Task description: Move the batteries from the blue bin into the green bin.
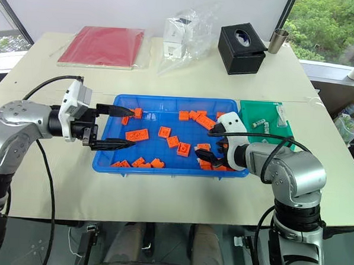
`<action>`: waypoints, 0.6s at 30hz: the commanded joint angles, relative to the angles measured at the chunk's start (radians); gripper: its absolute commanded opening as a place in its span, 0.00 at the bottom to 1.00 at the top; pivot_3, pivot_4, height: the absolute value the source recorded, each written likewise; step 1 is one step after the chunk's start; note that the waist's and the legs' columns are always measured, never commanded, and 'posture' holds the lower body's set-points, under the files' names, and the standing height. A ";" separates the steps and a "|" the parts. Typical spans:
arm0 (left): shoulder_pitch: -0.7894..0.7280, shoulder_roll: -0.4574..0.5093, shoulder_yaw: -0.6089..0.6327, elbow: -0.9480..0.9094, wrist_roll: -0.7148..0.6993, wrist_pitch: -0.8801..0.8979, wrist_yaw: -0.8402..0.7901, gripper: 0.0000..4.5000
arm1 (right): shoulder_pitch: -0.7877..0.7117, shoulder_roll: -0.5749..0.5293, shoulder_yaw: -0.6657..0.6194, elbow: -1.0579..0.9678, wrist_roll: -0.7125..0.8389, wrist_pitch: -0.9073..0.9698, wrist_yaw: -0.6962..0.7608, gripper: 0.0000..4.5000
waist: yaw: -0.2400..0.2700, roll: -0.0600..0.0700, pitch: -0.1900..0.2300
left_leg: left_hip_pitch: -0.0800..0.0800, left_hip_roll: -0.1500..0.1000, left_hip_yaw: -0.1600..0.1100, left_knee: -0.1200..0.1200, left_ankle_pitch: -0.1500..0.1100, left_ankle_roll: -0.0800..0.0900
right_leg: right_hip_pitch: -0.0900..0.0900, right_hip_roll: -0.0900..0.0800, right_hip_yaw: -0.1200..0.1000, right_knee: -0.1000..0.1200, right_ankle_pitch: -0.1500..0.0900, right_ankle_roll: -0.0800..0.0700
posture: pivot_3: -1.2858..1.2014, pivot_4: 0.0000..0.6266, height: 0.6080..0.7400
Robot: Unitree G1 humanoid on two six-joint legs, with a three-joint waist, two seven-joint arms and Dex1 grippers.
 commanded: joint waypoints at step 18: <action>-0.065 -0.007 0.001 0.053 0.025 -0.020 -0.026 1.00 | -0.163 -0.092 0.083 0.020 0.031 -0.015 -0.020 0.24 | 0.000 0.000 0.000 | 0.000 0.000 0.000 0.000 0.000 0.000 | 0.000 0.000 0.000 0.000 0.000 0.000 | 0.52 0.24 0.97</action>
